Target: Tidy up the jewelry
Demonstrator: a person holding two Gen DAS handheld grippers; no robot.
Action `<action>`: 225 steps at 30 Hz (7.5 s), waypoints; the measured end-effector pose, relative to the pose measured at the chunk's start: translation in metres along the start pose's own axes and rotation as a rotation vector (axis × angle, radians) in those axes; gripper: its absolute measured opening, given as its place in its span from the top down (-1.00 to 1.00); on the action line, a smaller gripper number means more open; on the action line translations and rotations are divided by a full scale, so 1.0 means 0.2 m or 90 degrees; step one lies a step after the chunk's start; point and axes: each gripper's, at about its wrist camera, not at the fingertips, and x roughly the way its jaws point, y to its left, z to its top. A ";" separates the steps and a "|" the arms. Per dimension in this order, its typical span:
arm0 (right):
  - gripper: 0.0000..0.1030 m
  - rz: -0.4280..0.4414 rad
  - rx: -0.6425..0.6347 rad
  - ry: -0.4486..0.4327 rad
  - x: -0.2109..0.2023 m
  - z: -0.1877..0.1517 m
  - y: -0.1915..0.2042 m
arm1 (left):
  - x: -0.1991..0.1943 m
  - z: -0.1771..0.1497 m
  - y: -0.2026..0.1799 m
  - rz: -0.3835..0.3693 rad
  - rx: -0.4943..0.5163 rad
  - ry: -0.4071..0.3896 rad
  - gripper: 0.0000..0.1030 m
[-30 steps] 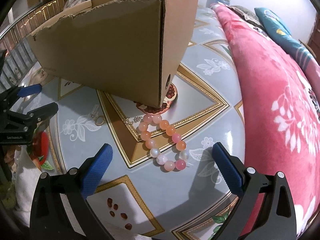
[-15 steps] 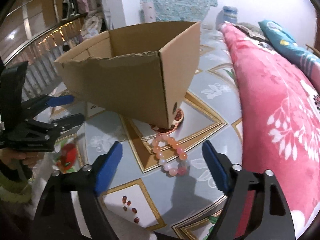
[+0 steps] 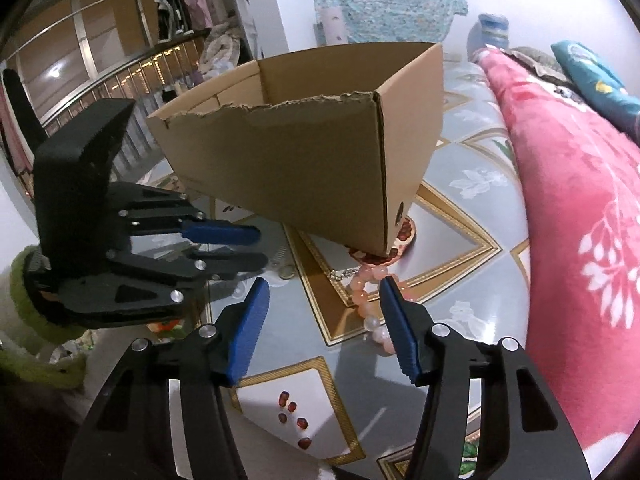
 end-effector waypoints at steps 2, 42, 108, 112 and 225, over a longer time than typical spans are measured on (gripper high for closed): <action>-0.04 0.011 0.007 0.000 0.00 0.00 -0.01 | 0.02 0.01 -0.01 -0.007 0.026 0.009 0.59; 0.09 0.039 0.013 -0.018 -0.01 -0.01 0.00 | -0.03 0.03 0.04 -0.040 0.027 -0.025 0.92; 0.83 -0.035 0.008 -0.172 -0.02 0.53 0.19 | -0.52 0.28 0.49 0.027 -0.161 -0.166 0.92; 0.83 -0.069 0.017 -0.134 0.10 0.59 0.15 | -0.38 0.32 0.59 0.037 -0.191 -0.125 0.91; 0.85 -0.007 0.126 0.022 0.04 -0.03 -0.09 | -0.01 0.09 -0.13 0.034 -0.049 -0.030 0.96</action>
